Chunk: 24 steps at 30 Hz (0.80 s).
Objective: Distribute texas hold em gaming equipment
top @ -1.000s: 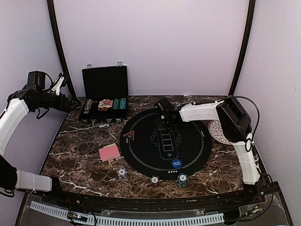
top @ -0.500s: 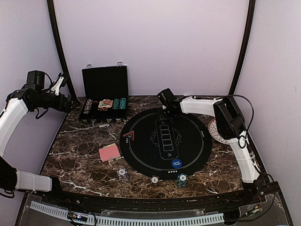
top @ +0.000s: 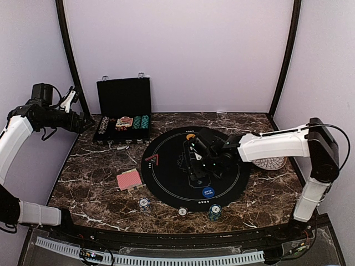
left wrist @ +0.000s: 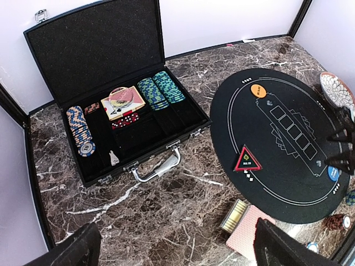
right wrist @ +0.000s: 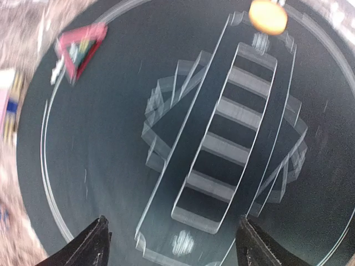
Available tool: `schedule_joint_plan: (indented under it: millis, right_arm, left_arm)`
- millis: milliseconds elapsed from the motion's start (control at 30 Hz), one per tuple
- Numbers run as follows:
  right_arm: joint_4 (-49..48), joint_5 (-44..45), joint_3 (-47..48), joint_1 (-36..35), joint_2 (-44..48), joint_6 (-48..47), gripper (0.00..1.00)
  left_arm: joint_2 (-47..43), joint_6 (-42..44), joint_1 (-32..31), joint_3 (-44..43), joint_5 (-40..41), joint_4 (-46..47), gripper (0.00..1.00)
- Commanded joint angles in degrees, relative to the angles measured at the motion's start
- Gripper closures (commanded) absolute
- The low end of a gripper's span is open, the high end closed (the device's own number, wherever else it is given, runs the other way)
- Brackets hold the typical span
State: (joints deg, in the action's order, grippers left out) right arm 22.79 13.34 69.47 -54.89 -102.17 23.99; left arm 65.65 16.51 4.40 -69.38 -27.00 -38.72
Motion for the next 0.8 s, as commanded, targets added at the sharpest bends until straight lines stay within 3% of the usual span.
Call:
schedule_joint_plan:
  millis: [0,767]
  right_arm:
    - [3.1,0.6,-7.8,-2.8,3.8,5.3,0.21]
    - [2.1,0.7,-14.2,-5.0,1.9,9.2,0.35]
  left_arm:
    - [-1.3,1.2,0.3,0.2,-0.8,-0.5,0.01]
    - [-1.6,-0.2,0.3,0.1,-3.0,-1.0,0.01]
